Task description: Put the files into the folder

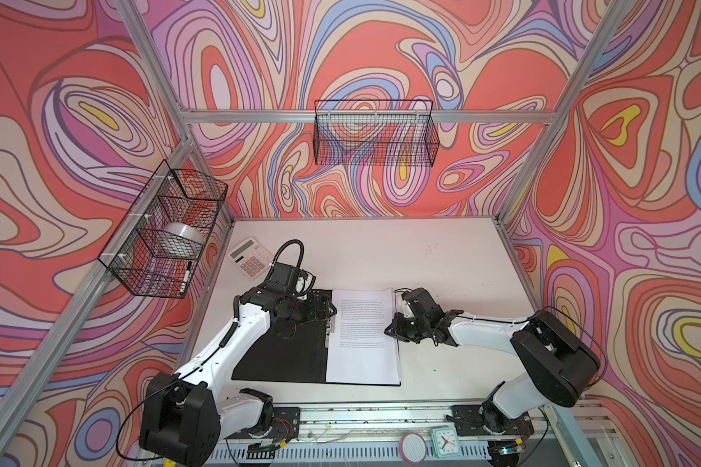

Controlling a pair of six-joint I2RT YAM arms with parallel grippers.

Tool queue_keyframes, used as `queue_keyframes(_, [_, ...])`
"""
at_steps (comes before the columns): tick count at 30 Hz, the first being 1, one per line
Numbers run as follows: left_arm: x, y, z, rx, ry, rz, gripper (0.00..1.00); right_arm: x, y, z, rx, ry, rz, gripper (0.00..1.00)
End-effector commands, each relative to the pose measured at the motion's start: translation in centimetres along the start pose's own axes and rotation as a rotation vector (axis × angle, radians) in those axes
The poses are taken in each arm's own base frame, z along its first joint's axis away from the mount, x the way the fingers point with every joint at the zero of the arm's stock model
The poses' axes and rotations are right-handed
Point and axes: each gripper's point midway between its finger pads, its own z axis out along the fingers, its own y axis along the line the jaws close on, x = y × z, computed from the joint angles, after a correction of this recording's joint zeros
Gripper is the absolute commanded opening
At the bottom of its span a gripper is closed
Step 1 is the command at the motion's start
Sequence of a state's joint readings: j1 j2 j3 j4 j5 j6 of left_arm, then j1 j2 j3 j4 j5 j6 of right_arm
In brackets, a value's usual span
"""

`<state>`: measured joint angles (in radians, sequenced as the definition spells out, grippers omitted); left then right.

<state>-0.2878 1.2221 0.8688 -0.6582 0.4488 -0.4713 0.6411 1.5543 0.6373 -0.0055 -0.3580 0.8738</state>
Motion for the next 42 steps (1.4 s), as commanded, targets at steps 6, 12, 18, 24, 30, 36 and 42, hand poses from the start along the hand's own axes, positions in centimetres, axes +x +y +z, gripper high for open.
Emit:
queue_keyframes(6, [0.9, 0.3, 1.3, 0.039, 0.039, -0.059, 1.00, -0.1, 0.6, 0.3, -0.017, -0.002, -0.005, 0.07])
queue_keyframes(12, [0.9, 0.4, 1.6, 0.043, 0.036, -0.076, 1.00, -0.2, 0.9, -0.6, -0.003, -0.011, -0.010, 0.29])
queue_keyframes(18, [0.9, 0.4, 1.8, 0.040, 0.041, -0.082, 1.00, -0.1, 0.9, -1.7, 0.036, -0.016, -0.009, 0.46])
queue_keyframes(24, [1.2, 0.8, 2.3, 0.036, 0.045, -0.102, 1.00, -0.5, -0.2, -3.7, 0.148, -0.056, -0.031, 0.77])
queue_keyframes(30, [1.6, 1.6, 3.5, 0.032, 0.052, -0.135, 1.00, -2.1, 0.1, -3.9, 0.182, -0.084, -0.098, 0.93])
queue_keyframes(36, [1.9, 2.3, 5.0, 0.006, 0.062, -0.158, 1.00, -3.0, 0.6, -2.2, 0.153, -0.063, -0.095, 0.94])
queue_keyframes(42, [1.9, 1.8, 6.9, -0.010, 0.092, -0.131, 1.00, -3.6, 0.3, -1.5, 0.139, -0.061, -0.079, 0.94])
